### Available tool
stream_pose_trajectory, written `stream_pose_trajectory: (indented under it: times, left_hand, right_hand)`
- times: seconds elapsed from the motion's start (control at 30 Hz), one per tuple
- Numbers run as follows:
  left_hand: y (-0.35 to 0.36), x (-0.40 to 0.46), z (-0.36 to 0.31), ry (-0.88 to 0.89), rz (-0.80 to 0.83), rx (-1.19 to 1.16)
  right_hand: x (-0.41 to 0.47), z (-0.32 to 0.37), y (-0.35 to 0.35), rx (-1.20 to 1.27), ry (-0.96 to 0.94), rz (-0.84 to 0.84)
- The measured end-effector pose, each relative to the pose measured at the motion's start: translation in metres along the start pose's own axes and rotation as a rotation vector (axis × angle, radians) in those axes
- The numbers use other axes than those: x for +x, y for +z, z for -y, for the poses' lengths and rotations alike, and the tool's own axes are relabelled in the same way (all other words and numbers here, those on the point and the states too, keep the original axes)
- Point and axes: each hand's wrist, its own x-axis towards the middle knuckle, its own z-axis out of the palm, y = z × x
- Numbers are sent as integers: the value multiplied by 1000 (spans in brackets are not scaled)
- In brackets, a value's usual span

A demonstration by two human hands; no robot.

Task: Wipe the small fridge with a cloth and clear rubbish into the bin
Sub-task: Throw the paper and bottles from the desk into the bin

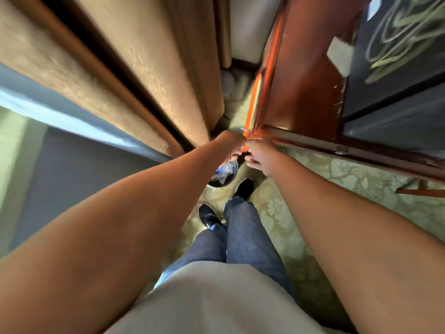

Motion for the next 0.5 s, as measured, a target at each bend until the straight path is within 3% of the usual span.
stream_pose_trajectory:
  times: [0.33,0.5]
  left_hand:
    - [64,-3,-126,177,56,97]
    - [83,28,-172,262,53,163]
  right_hand:
    - [-1,81,-111,99,-120,-100]
    - [51,102,-143,-162,-235,-285]
